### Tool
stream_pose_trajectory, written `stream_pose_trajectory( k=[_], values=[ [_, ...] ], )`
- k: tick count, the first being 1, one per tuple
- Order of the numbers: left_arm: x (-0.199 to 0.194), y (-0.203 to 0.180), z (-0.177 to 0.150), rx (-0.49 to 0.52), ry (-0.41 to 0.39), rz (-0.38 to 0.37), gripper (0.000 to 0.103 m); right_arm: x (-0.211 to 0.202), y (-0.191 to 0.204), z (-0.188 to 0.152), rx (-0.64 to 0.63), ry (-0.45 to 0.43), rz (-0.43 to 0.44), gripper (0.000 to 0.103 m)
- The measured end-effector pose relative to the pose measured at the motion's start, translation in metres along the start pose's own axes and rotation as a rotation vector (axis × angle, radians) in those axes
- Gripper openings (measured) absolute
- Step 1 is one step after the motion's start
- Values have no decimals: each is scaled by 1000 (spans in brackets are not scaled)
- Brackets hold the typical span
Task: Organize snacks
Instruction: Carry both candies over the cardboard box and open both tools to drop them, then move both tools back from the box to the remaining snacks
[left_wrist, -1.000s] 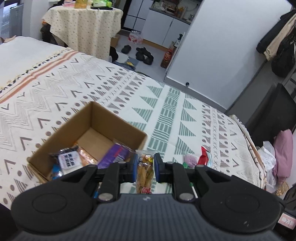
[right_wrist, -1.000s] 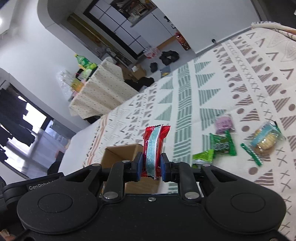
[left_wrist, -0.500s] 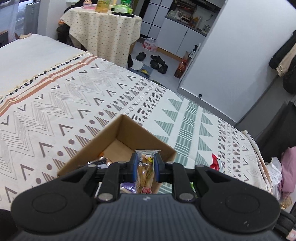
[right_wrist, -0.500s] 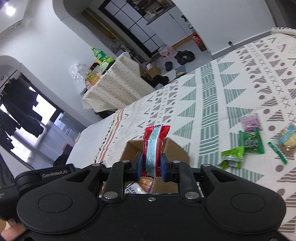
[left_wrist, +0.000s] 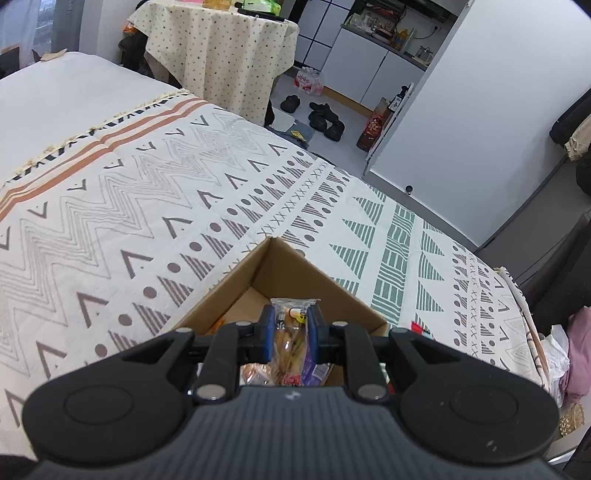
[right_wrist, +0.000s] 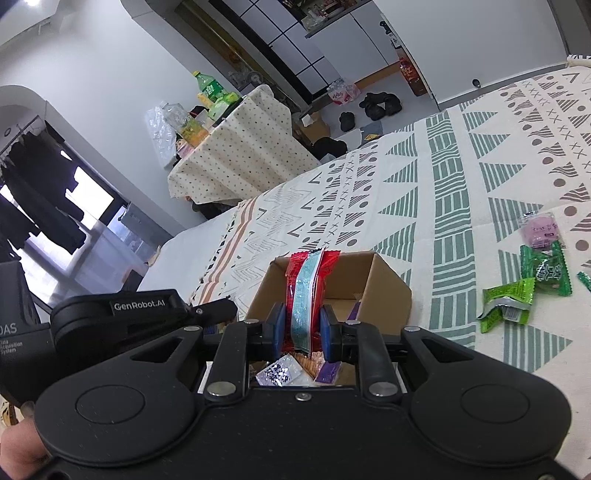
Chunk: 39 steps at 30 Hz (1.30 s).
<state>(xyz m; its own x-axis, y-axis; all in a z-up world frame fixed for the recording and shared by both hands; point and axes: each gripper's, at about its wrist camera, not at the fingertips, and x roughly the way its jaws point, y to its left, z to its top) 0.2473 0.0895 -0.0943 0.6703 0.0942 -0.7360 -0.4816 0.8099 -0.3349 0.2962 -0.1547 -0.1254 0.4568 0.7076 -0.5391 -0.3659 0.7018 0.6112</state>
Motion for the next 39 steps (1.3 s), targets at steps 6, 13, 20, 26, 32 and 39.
stream_pose_trajectory(
  k=[6, 13, 20, 26, 32, 39],
  values=[
    [14, 0, 7, -1, 14, -13, 18, 9, 0, -1, 5, -8, -7, 20],
    [20, 6, 3, -6, 43, 8, 25, 14, 3, -2, -23, -37, -4, 20],
    [13, 14, -7, -19, 54, 27, 46, 17, 4, -5, -36, -43, -19, 31],
    [4, 9, -12, -5, 57, 27, 57, 2, 5, -1, -37, -61, -61, 45],
    [-6, 0, -15, 8, 52, 62, 71, -17, 1, 5, -46, -87, -140, 65],
    [-18, -18, -20, 51, 29, 63, 83, -44, -8, 13, -60, -128, -189, 86]
  ],
)
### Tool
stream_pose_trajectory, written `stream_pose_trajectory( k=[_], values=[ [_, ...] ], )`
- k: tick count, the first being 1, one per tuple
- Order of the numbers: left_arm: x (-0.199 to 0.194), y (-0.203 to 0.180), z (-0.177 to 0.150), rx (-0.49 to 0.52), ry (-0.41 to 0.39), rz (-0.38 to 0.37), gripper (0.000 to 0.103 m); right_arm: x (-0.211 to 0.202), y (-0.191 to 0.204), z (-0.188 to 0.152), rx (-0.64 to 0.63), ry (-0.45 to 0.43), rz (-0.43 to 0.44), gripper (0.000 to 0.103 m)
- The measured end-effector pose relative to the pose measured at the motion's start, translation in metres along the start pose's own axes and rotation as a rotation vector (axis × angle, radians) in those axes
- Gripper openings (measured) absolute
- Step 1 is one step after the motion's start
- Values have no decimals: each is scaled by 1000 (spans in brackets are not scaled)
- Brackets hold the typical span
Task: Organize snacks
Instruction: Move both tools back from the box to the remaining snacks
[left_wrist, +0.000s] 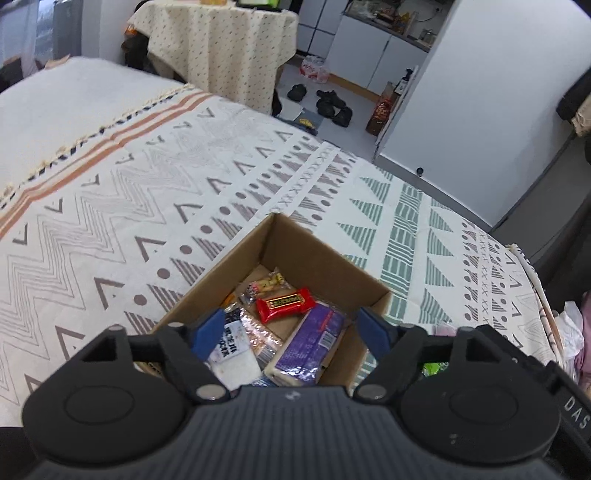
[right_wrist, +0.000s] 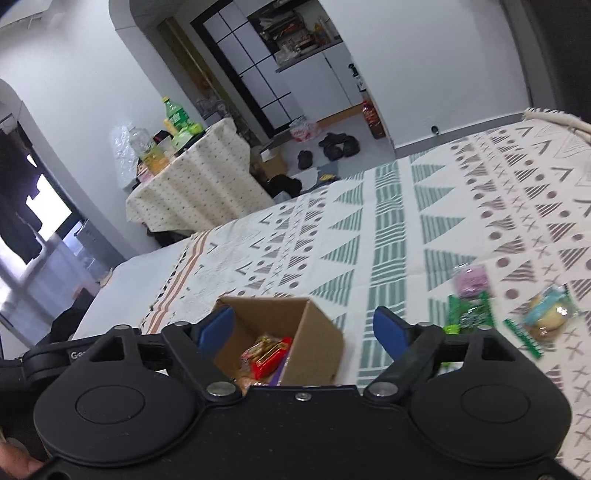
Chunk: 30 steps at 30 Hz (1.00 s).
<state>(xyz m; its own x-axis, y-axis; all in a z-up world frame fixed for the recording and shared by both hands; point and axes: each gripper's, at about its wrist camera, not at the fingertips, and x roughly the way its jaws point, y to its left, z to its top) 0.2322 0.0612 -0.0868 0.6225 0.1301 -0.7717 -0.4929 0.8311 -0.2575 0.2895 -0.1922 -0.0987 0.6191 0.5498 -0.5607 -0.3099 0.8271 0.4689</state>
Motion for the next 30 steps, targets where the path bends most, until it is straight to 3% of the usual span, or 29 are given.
stream_pose_trajectory(
  k=[8, 14, 30],
  values=[
    [-10, -29, -10, 54, -25, -20, 97, -18, -21, 9, 27, -23, -43, 103],
    [-13, -48, -20, 78, -23, -49, 103, -28, -37, 12, 35, -21, -80, 103],
    [-9, -93, -45, 114, -17, -82, 103, -47, -81, 20, 83, -2, -101, 103]
  ],
)
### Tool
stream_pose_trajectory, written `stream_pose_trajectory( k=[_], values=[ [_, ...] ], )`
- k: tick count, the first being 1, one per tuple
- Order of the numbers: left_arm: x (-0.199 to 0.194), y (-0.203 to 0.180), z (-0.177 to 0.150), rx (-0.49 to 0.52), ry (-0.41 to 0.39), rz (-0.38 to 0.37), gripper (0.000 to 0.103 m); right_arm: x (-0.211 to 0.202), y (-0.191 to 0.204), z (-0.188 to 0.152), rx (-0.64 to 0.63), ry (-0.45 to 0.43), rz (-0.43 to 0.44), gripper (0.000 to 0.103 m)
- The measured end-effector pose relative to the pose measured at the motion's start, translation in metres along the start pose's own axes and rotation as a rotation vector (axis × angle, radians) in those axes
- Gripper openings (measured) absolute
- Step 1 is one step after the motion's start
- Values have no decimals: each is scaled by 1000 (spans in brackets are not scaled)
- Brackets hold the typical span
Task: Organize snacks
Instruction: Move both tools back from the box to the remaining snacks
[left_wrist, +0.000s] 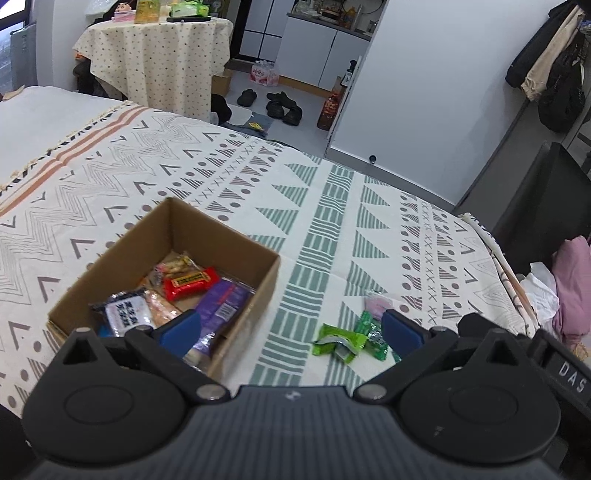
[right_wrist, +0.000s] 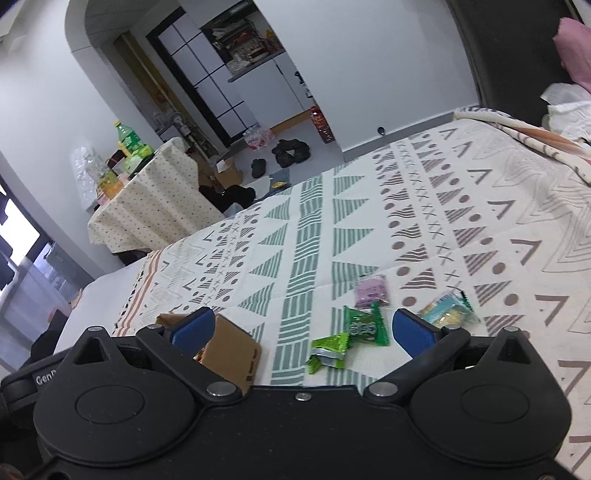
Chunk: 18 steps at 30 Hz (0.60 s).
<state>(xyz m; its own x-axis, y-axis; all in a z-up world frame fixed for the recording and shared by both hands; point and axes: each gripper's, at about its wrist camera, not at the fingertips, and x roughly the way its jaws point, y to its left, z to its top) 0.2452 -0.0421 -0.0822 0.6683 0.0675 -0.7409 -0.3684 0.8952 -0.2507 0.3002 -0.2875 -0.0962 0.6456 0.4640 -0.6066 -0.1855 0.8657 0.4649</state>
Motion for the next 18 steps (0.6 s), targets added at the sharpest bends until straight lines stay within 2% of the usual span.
stream_pose_trajectory(
  k=[9, 18],
  values=[
    [12, -27, -10, 36, 21, -18, 103, -4, -26, 8, 40, 29, 3, 103],
    [30, -46, -18, 70, 44, 9, 103, -10, -63, 15, 124, 1, -49, 103]
  ],
)
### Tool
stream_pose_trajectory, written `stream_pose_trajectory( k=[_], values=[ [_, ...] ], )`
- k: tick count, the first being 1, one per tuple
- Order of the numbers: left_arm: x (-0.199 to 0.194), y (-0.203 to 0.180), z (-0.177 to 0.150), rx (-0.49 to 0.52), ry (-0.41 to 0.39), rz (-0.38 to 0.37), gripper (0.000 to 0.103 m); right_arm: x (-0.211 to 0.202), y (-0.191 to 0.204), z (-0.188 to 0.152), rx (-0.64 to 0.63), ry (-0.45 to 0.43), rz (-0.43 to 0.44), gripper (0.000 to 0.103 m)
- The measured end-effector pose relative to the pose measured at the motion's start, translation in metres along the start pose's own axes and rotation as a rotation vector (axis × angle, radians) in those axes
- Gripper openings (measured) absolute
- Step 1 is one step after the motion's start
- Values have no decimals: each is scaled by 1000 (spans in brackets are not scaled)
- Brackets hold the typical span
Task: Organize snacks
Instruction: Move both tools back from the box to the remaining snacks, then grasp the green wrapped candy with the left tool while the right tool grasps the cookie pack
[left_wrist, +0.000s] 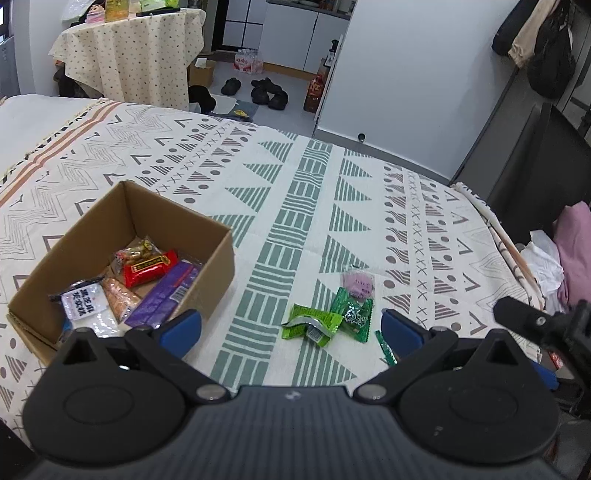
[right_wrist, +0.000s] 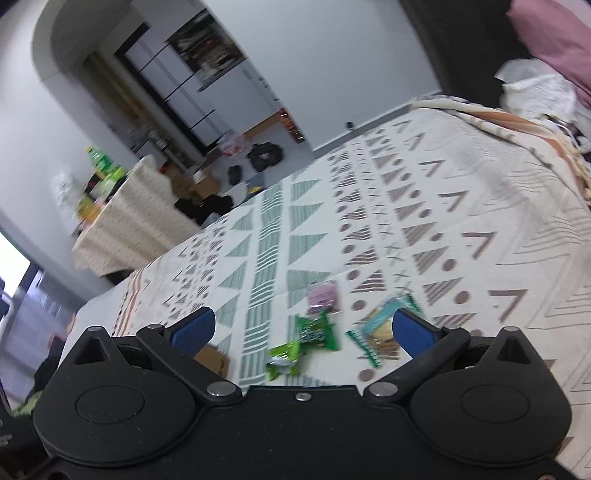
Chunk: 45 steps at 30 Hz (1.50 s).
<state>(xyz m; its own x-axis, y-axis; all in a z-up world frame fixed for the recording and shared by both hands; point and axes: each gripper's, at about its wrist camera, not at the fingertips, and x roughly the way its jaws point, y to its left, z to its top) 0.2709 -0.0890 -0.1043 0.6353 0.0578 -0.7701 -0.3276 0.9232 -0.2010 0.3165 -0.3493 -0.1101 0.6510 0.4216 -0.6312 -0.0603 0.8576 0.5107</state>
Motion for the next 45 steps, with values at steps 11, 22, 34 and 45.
stream_pose_trajectory(
  k=[11, 22, 34, 45],
  values=[
    [39, -13, -1, -14, 37, -24, 103, 22, -41, 0, 202, 45, -5, 101],
    [95, -9, -3, -138, 109, -92, 83, 63, -59, -10, 325, 125, -46, 78],
    [149, 3, -3, -152, 203, -82, 71, 102, -66, -18, 365, 143, -130, 73],
    [159, 4, -9, -113, 223, -98, 62, 136, -44, -25, 219, 139, -243, 72]
  ],
)
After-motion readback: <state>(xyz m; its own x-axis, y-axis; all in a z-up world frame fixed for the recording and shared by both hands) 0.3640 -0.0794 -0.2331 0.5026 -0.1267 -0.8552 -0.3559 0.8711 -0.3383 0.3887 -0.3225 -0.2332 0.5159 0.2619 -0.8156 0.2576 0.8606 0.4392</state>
